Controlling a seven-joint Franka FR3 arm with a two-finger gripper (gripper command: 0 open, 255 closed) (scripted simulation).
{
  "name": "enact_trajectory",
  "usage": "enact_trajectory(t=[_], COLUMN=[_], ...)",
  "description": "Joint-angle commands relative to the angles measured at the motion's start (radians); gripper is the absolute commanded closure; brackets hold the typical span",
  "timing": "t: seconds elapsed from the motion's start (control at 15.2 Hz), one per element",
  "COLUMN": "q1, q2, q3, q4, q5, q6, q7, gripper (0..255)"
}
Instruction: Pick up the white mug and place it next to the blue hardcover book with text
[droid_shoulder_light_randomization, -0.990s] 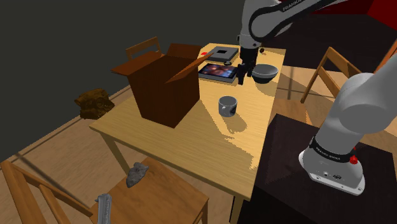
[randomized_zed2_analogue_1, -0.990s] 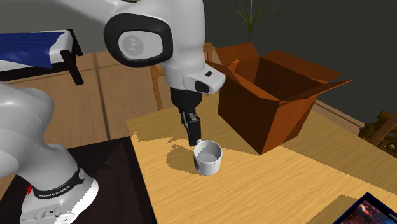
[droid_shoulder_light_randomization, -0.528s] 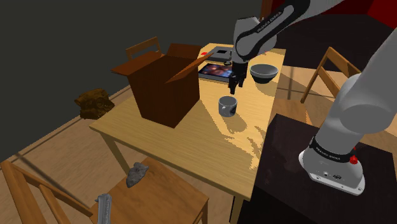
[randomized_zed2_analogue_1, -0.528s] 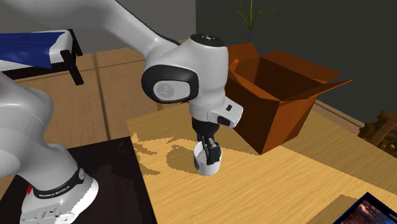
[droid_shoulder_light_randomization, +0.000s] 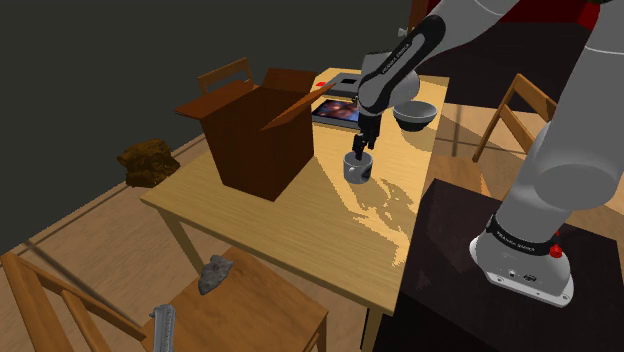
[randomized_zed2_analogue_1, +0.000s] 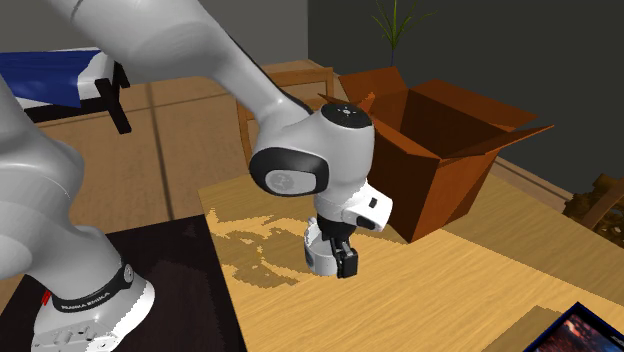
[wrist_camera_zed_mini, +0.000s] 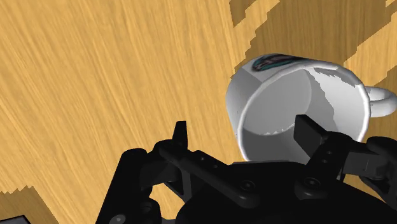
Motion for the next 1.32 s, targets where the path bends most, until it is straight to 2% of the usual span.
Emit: enact_trajectory(t=[0.0,0.13,0.66,0.73,1.25], q1=[0.000,-0.001,-0.001,-0.001,-0.001], q2=[0.025,0.058,0.057,0.057,0.057], q3=[0.002,0.007,0.008,0.008,0.008], q4=[-0.004,-0.006,-0.006,-0.006,-0.006], q5=[0.014,0.033,0.033,0.033,0.033], q6=[0.027,0.062,0.061,0.061,0.061], q7=[-0.011,-0.025,-0.024,-0.024,-0.024], gripper=[0,0,0,255,255])
